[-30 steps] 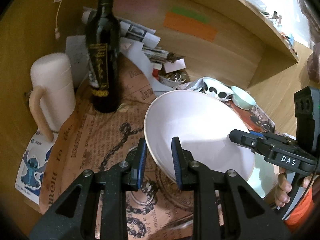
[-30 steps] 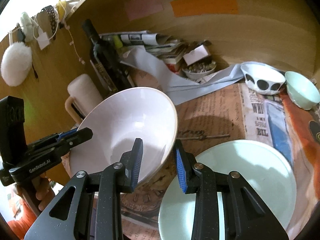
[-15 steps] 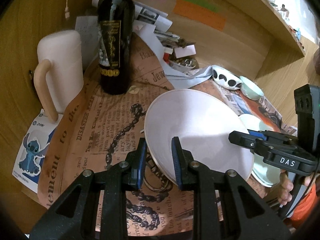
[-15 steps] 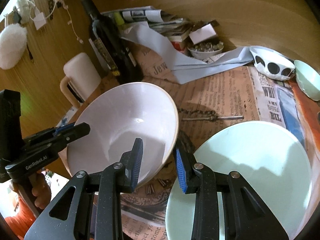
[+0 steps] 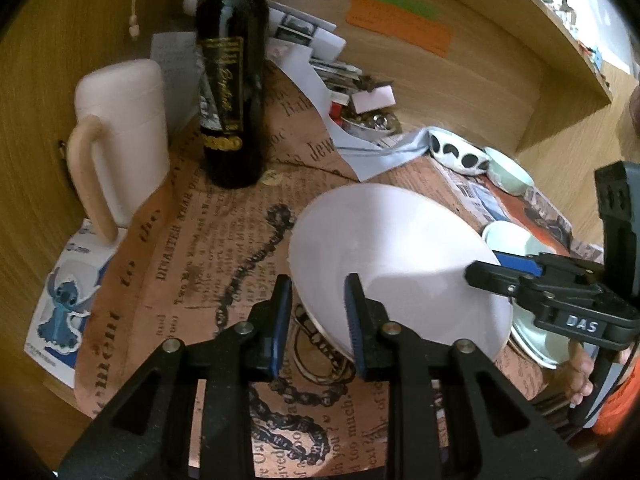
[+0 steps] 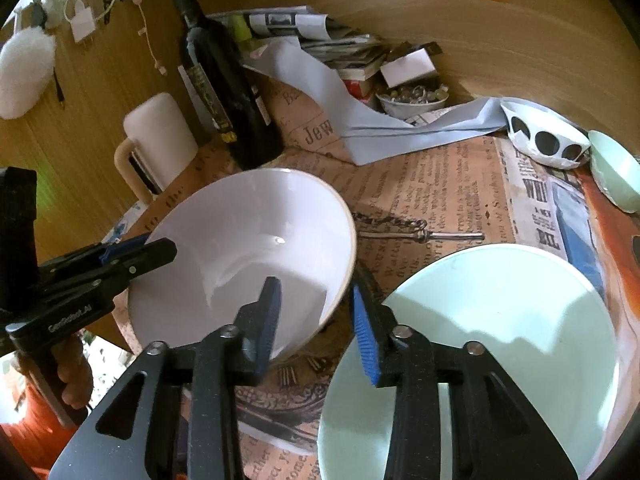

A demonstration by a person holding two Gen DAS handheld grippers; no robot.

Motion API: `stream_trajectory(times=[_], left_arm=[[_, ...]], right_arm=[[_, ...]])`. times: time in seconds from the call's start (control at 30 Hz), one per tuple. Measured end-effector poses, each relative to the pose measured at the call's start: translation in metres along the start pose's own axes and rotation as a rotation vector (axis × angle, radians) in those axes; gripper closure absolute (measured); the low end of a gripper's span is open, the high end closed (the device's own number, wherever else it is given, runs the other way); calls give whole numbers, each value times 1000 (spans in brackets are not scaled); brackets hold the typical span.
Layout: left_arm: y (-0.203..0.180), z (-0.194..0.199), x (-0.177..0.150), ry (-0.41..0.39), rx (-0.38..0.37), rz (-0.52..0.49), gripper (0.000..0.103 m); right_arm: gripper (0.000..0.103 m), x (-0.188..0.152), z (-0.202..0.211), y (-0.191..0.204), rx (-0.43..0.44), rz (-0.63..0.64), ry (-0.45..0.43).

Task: Organize plates and bowls

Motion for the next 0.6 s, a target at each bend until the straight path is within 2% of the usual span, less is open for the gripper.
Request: stream_trajectory(times=[0.07, 0.3, 0.43, 0.6], left_arm=[[3, 6, 3, -14, 8, 1, 72], [0, 43, 27, -115, 8, -10, 62], [-19, 67, 48, -193, -15, -41, 55], [-57, 92, 77, -282, -77, -89, 45]], right_arm=[[62, 2, 7, -2, 0, -4, -17], [62, 19, 49, -14, -1, -14, -120], [61, 34, 84, -24, -4, -23, -209], [55, 54, 126, -39, -25, -20, -329]])
Point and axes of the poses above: each gripper's, at about its wrist camera, not at the fingertips, and z roughly against the way its jaws point, y to its left, x to its top, the point moved 10 cm from there along -z, roughly the way its jaws point, and after that the axes turned 5 degrees about -z, right-handed, at the moved point
